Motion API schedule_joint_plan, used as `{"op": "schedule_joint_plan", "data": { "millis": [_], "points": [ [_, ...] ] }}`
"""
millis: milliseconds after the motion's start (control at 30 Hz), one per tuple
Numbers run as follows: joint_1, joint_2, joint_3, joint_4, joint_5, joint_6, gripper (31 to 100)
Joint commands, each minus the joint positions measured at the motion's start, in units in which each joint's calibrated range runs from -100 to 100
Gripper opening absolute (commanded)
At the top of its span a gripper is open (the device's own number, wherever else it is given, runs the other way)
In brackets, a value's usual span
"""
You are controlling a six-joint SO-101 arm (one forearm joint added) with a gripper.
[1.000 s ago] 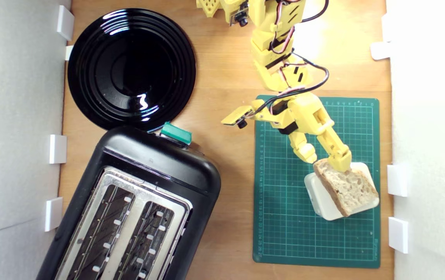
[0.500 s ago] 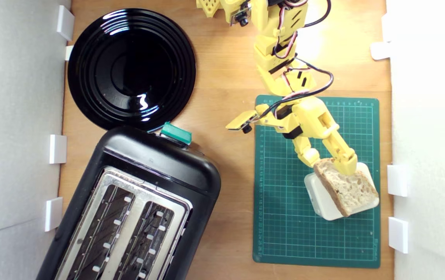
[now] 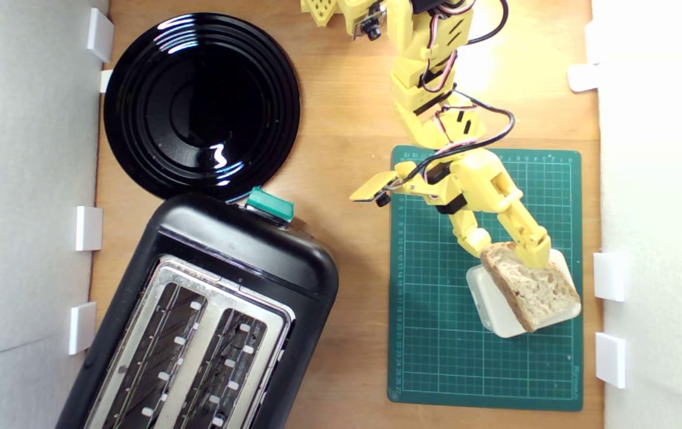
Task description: Pick bread and place in toaster
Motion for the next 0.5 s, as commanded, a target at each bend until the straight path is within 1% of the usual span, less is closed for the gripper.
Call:
{"op": "schedule_joint_plan", "data": {
  "millis": [0, 133, 400, 467],
  "points": [
    [-0.7, -0.98, -2.49, -0.37, -1.49, 0.12, 92.0],
    [-0.54, -1.07, -2.49, -0.37, -1.49, 0.02, 87.7],
    [-0.22, -1.32, -2.49, -0.46, -1.49, -0.19, 86.7],
    [-0.22, -1.4, -2.4, -0.46, -1.49, -0.19, 83.0]
  ]
}}
